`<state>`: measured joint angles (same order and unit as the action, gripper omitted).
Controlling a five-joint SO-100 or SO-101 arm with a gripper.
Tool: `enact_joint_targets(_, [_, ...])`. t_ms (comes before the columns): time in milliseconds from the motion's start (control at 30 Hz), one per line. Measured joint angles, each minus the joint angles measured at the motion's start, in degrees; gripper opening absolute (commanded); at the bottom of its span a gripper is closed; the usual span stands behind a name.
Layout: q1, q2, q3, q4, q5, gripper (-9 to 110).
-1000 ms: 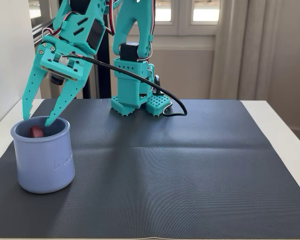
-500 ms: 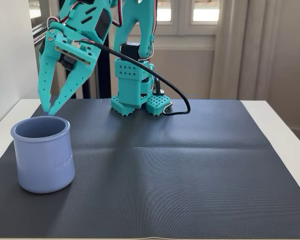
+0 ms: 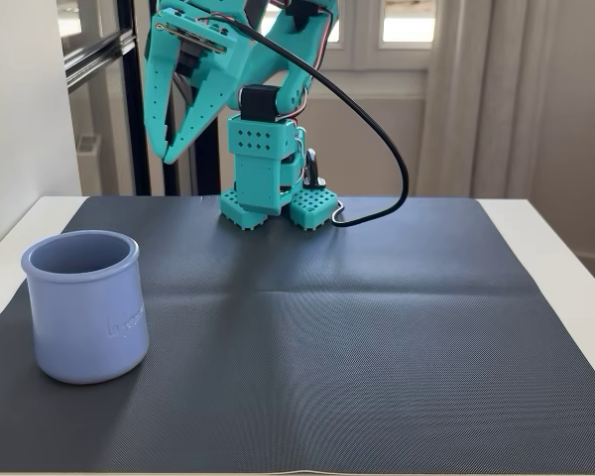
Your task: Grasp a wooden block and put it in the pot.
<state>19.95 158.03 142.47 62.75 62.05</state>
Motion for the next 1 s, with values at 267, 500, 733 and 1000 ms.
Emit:
enact_joint_targets(267, [-1.67, 18.28, 12.74, 16.7, 13.1, 0])
enact_joint_targets(500, [-2.64, 30.85, 20.48, 22.41, 25.93, 0])
enact_joint_targets(733, [-4.57, 36.56, 25.84, 22.24, 28.21, 0])
enact_joint_targets(1000, [-7.73, 36.3, 30.15, 11.16, 27.77, 0])
